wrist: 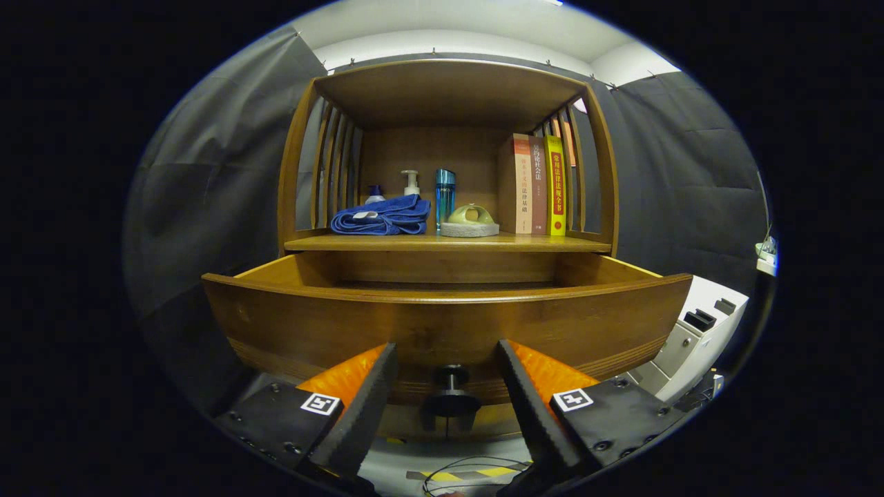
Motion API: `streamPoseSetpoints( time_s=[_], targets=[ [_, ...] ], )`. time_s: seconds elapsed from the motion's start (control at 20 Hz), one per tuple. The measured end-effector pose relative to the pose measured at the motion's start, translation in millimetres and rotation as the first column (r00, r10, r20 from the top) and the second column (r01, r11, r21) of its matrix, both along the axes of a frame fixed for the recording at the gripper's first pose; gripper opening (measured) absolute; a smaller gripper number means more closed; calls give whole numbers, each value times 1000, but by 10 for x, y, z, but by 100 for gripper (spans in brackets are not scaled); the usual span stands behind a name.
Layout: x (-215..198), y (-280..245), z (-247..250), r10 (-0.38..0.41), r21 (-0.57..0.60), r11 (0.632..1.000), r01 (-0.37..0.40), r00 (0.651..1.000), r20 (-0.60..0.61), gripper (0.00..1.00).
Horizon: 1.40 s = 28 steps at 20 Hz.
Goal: Pull open the drawer, take out the items inside it, and place them on the countertop above the cabinet.
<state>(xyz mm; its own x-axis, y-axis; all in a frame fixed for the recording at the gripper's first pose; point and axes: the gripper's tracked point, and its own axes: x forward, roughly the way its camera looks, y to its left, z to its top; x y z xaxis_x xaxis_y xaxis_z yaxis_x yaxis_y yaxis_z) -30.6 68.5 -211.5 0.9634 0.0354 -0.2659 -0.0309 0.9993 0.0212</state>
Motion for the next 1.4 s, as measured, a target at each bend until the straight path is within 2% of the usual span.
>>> streamPoseSetpoints(
  time_s=[0.15,0.4,0.95,1.4],
  targets=[
    [127,3,-6,7,-20,1000,-7,1000,4,96],
    [398,97,131,46,-127,991,-38,997,57,96],
    [1058,107,-58,27,-89,996,-22,998,55,96],
    [1398,116,-173,22,-82,996,-19,999,31,97]
  ],
)
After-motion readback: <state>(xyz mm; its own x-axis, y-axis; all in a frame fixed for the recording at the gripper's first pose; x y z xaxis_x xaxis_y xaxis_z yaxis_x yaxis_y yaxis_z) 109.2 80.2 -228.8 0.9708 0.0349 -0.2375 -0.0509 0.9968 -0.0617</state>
